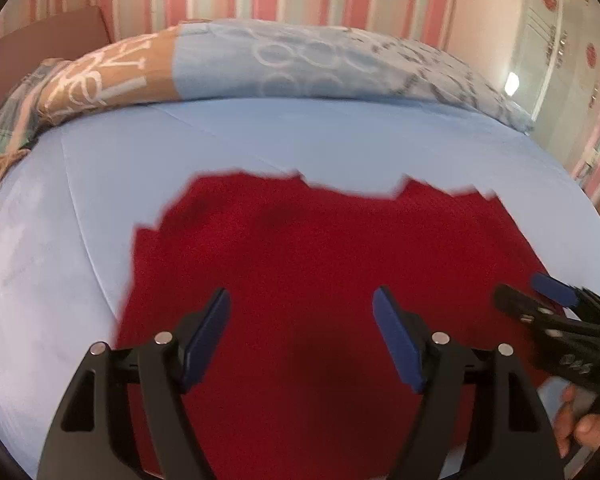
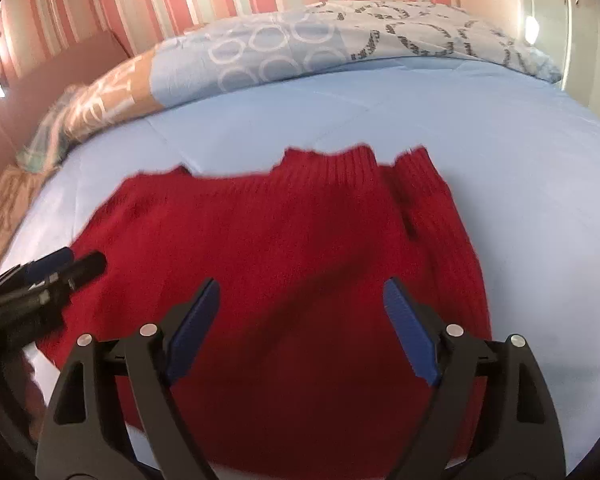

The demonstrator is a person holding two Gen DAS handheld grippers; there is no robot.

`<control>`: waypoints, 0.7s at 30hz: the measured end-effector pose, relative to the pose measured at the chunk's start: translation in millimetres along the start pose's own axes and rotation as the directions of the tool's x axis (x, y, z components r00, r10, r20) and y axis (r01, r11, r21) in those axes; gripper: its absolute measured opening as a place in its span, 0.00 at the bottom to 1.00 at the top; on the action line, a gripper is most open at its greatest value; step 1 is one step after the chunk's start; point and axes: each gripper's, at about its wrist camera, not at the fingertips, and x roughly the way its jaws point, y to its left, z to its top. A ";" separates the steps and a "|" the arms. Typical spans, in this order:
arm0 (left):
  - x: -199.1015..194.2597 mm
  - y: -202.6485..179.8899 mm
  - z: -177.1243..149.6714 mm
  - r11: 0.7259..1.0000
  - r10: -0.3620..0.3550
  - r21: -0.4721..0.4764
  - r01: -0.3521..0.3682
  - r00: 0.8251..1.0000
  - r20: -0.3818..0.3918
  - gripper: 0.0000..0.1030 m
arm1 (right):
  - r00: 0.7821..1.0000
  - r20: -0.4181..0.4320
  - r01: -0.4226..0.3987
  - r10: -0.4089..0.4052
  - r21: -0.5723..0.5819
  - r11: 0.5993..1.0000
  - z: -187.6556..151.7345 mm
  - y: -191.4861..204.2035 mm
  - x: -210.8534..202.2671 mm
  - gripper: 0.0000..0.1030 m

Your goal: Fold small clothes

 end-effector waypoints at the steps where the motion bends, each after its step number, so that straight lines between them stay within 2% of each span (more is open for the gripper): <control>1: -1.2 -6.2 -10.4 1.000 0.000 0.000 0.000 1.000 -0.015 0.72 | 1.000 -0.001 0.021 -0.021 -0.016 1.000 -6.3 4.2 -3.0 0.81; 3: 4.1 -9.9 -21.6 0.999 0.028 0.015 -0.028 0.999 -0.038 0.72 | 0.999 -0.001 0.043 -0.043 -0.056 0.997 -20.7 8.3 -7.0 0.81; 5: 15.3 -2.2 -32.3 0.995 0.096 0.029 -0.095 0.993 -0.069 0.72 | 0.997 -0.052 0.058 -0.063 -0.092 0.994 -31.9 4.8 2.6 0.81; 6: 18.0 5.4 -35.3 0.996 0.093 0.024 -0.091 0.993 -0.076 0.73 | 0.995 -0.063 0.068 -0.075 -0.114 0.991 -36.2 1.5 6.4 0.80; 7: 18.3 10.4 -36.7 0.996 0.091 0.021 -0.090 0.993 -0.075 0.73 | 0.994 -0.063 0.075 -0.084 -0.136 0.988 -39.6 -2.9 9.0 0.80; 9: 14.7 22.0 -39.8 0.989 0.141 0.046 -0.139 0.988 -0.055 0.73 | 0.994 -0.075 0.070 -0.081 -0.137 0.988 -41.0 -15.7 12.7 0.80; 10: 13.3 28.2 -41.5 0.989 0.143 0.056 -0.140 0.989 -0.049 0.73 | 0.995 -0.075 0.055 -0.064 -0.121 0.991 -40.6 -22.2 12.8 0.79; 12: 12.0 41.2 -46.7 0.992 0.117 0.059 -0.114 0.992 -0.051 0.66 | 0.996 -0.083 0.006 -0.013 -0.076 0.997 -41.4 -36.8 14.6 0.77; 17: 8.6 37.5 -54.5 0.985 0.120 0.129 -0.118 0.993 -0.011 0.64 | 0.997 -0.066 -0.040 0.035 -0.080 0.996 -45.3 -39.4 13.8 0.81; 20: -5.8 40.9 -50.5 0.988 0.100 0.119 -0.098 0.995 -0.007 0.67 | 0.996 -0.054 -0.080 0.076 -0.078 0.994 -41.1 -39.9 -3.6 0.81; 21: -14.9 43.6 -49.3 0.990 0.097 0.100 -0.097 0.995 0.004 0.73 | 0.995 -0.029 -0.095 0.093 -0.063 0.994 -39.5 -43.3 -14.4 0.83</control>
